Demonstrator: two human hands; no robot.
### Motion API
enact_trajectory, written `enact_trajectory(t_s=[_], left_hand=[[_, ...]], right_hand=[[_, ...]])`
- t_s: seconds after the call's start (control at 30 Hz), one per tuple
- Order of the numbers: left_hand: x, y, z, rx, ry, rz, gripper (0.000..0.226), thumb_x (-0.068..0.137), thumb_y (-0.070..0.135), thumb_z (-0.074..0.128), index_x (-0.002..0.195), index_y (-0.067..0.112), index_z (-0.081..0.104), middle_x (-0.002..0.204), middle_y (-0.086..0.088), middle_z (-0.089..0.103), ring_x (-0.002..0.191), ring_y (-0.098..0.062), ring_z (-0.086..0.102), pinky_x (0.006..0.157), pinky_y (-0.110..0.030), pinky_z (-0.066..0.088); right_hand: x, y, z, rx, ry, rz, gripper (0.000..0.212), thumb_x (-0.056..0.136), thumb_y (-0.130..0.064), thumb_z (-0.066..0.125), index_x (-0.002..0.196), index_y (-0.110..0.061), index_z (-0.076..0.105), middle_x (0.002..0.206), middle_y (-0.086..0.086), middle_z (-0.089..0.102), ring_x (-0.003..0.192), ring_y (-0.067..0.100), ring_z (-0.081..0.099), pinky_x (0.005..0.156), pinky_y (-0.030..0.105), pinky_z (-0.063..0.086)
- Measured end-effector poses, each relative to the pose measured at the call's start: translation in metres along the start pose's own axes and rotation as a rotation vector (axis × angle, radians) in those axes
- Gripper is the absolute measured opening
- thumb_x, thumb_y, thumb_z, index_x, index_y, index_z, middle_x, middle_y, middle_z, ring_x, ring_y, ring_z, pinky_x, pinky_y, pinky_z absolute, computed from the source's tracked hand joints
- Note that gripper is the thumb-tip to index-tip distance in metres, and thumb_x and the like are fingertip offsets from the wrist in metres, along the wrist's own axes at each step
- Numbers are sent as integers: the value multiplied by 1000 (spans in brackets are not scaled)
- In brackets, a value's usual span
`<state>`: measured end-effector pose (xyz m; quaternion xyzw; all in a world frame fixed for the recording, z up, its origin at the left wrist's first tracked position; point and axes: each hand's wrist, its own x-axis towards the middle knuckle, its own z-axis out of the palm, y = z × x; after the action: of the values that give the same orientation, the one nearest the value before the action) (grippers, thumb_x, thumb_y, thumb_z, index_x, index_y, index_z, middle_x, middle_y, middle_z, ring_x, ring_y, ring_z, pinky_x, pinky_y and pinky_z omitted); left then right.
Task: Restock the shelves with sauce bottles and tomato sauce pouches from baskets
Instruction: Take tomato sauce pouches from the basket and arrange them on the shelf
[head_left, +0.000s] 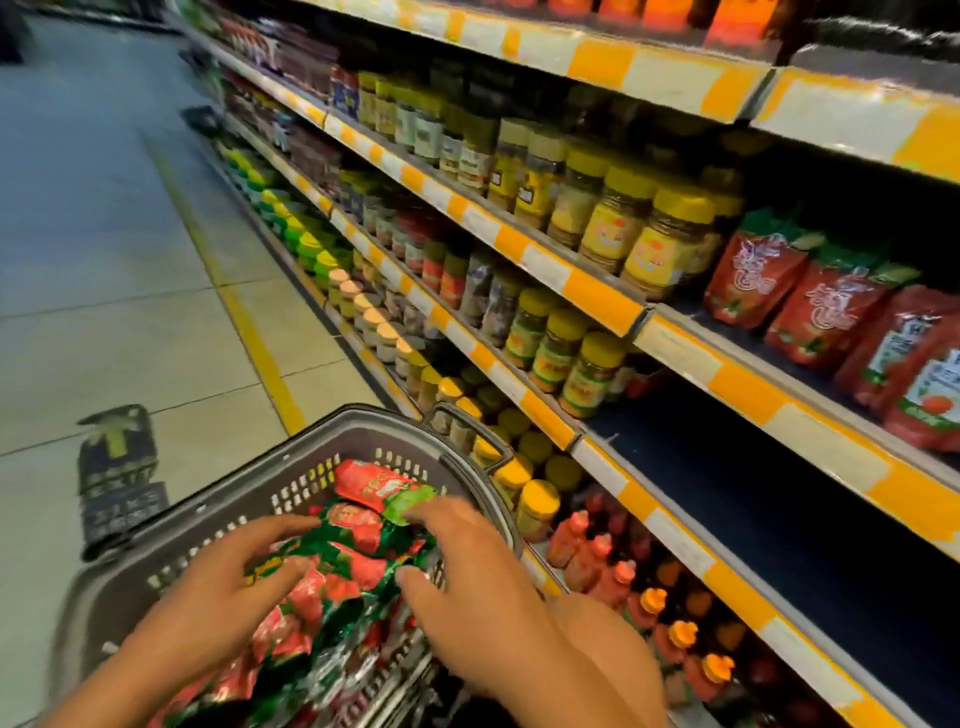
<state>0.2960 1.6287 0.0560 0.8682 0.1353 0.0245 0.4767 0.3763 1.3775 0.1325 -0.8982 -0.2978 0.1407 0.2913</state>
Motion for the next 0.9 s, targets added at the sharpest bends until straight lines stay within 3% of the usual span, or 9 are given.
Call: enact_trajectory(t_s=[0.1, 0.2, 0.37, 0.5, 0.6, 0.73, 0.9], left_hand=[[-8, -27, -8, 39, 55, -67, 36, 92, 28, 77, 118, 52, 68, 116, 33, 68, 112, 10, 62, 92, -17, 48], [-13, -47, -8, 94, 97, -115, 33, 92, 25, 76, 113, 48, 66, 114, 32, 63, 108, 12, 58, 84, -10, 41], [-13, -81, 1, 100, 81, -193, 32, 92, 27, 75, 117, 44, 67, 126, 25, 62, 121, 0, 56, 101, -29, 45], [-3, -89, 19, 114, 52, -181, 35, 94, 27, 72, 125, 43, 64, 131, 27, 56, 125, 2, 52, 107, -27, 41], [10, -96, 34, 117, 11, -189, 37, 94, 29, 72, 125, 47, 60, 134, 26, 55, 128, 1, 51, 106, -25, 40], [29, -88, 54, 86, 33, -161, 35, 94, 27, 73, 122, 45, 62, 131, 28, 56, 125, 3, 50, 106, -25, 39], [65, -78, 80, 114, 11, -110, 41, 91, 25, 74, 121, 48, 58, 129, 23, 57, 124, 1, 51, 109, -29, 41]], right_hand=[[33, -23, 27, 60, -56, -17, 51, 100, -41, 60, 149, -34, 45, 153, -14, 41, 140, 9, 39, 118, 33, 36], [63, -39, 49, 289, -70, 43, 40, 94, -38, 66, 133, -36, 58, 135, -12, 56, 120, 10, 55, 104, 35, 50], [103, -38, 77, 333, 0, 60, 33, 91, -31, 65, 124, -30, 63, 125, -12, 62, 115, 8, 58, 96, 29, 47], [102, 2, 95, 254, 16, 168, 36, 98, -27, 63, 134, -29, 59, 132, -11, 58, 113, 7, 55, 96, 26, 45], [104, 36, 102, 160, 31, 314, 44, 97, -25, 65, 140, -27, 55, 140, -6, 56, 119, 17, 58, 101, 39, 51], [115, 54, 101, 61, 67, 276, 44, 95, -19, 62, 137, -29, 54, 138, -9, 51, 117, 17, 56, 96, 35, 48], [127, 81, 105, -12, 99, 349, 51, 92, -14, 63, 140, -27, 52, 137, -5, 46, 128, 21, 47, 102, 42, 49]])
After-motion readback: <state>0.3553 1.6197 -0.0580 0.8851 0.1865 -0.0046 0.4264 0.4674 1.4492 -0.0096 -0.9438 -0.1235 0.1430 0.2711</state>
